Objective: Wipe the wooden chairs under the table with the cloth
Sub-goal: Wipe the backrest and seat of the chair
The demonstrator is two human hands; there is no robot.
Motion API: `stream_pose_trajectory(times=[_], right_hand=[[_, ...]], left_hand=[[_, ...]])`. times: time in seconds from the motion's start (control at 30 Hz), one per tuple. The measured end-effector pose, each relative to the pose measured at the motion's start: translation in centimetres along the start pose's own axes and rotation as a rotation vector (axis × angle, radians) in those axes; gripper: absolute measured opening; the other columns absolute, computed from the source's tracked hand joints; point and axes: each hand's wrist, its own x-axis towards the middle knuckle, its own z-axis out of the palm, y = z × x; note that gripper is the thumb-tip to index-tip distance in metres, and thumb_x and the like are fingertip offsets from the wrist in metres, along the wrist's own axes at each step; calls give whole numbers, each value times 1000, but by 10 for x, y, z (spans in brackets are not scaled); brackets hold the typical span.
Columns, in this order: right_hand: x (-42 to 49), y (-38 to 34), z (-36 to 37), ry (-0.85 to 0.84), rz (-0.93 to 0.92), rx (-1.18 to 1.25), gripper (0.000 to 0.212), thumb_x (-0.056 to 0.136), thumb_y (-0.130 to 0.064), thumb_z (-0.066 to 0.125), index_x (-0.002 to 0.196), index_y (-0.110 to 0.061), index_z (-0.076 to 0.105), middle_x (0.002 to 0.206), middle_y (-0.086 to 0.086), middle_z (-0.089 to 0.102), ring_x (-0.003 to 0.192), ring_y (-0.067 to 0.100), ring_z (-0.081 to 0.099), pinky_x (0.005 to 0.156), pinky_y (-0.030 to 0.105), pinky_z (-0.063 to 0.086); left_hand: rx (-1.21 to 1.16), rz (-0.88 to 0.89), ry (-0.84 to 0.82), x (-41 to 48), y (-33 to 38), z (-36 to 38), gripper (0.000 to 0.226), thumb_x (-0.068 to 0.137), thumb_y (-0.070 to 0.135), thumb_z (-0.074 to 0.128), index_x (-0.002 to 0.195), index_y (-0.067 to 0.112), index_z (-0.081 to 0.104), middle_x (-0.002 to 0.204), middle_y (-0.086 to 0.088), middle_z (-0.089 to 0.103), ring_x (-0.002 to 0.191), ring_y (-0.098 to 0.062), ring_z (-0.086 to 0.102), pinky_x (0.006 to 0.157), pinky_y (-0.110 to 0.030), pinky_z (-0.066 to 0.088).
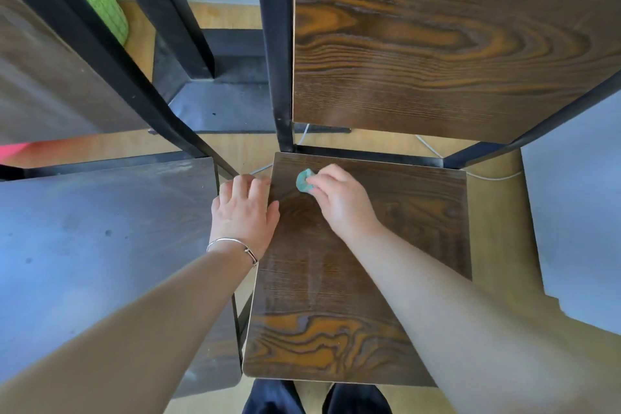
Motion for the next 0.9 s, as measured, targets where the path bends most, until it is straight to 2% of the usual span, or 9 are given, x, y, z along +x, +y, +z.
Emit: stream_pose_trajectory(times=[0.1, 0.2, 0.3, 0.43, 0.57, 0.73, 0.83, 0.9], right_hand=[[-15, -14, 9, 5, 110, 1, 26, 92, -21, 65, 117, -13, 69, 113, 2, 62, 102, 13, 61, 87, 24, 54], [5, -26, 7, 92, 185, 45, 25, 92, -21, 66, 115, -12, 71, 108, 2, 63, 94, 13, 61, 81, 22, 53], [37, -41, 8, 164, 195, 31, 25, 94, -20, 63, 117, -12, 70, 111, 3, 63, 96, 15, 61, 83, 25, 52], [51, -50, 25, 107, 217, -25, 29, 96, -17, 60, 123, -11, 67, 117, 5, 61, 102, 21, 59, 87, 31, 51], [33, -46, 29, 56, 146, -43, 28, 93, -13, 62, 121, -10, 67, 116, 5, 60, 103, 21, 58, 90, 33, 53], [-66, -33, 25, -42, -60, 3, 19, 89, -8, 65, 106, -10, 72, 97, 1, 60, 87, 21, 57, 76, 37, 53], [-109, -32, 20, -113, -72, 21, 21, 86, -5, 66, 105, -11, 74, 97, 2, 62, 85, 23, 60, 75, 34, 55], [-96, -31, 12, -128, -46, 67, 19, 89, -8, 64, 104, -12, 75, 96, 2, 62, 83, 23, 61, 75, 31, 52]], left_hand=[[0, 7, -2, -4, -5, -2, 40, 97, 41, 42, 134, 25, 42, 133, -5, 43, 121, -28, 37, 102, -44, 36], [-3, 4, 1, -5, -11, -3, 41, 96, 42, 41, 133, 25, 43, 132, -5, 44, 121, -29, 37, 101, -44, 36], [10, 2, 13, -9, -16, -4, 41, 96, 42, 41, 134, 25, 43, 132, -5, 44, 119, -28, 38, 100, -43, 37], [14, -2, 10, -16, -24, -4, 42, 97, 41, 41, 135, 25, 41, 134, -4, 42, 120, -28, 37, 100, -43, 37], [23, -8, 0, -22, -30, -6, 41, 97, 43, 40, 133, 25, 42, 134, -5, 42, 120, -29, 38, 100, -44, 38], [14, 18, -9, -33, -35, -12, 42, 95, 40, 44, 133, 22, 43, 128, -8, 44, 116, -32, 39, 96, -45, 38], [27, 47, -22, -37, -36, -10, 43, 94, 39, 46, 133, 20, 45, 128, -9, 44, 116, -33, 39, 95, -46, 38], [22, 51, -22, -36, -37, -8, 43, 93, 39, 47, 132, 20, 46, 128, -9, 45, 115, -34, 39, 94, -46, 39]])
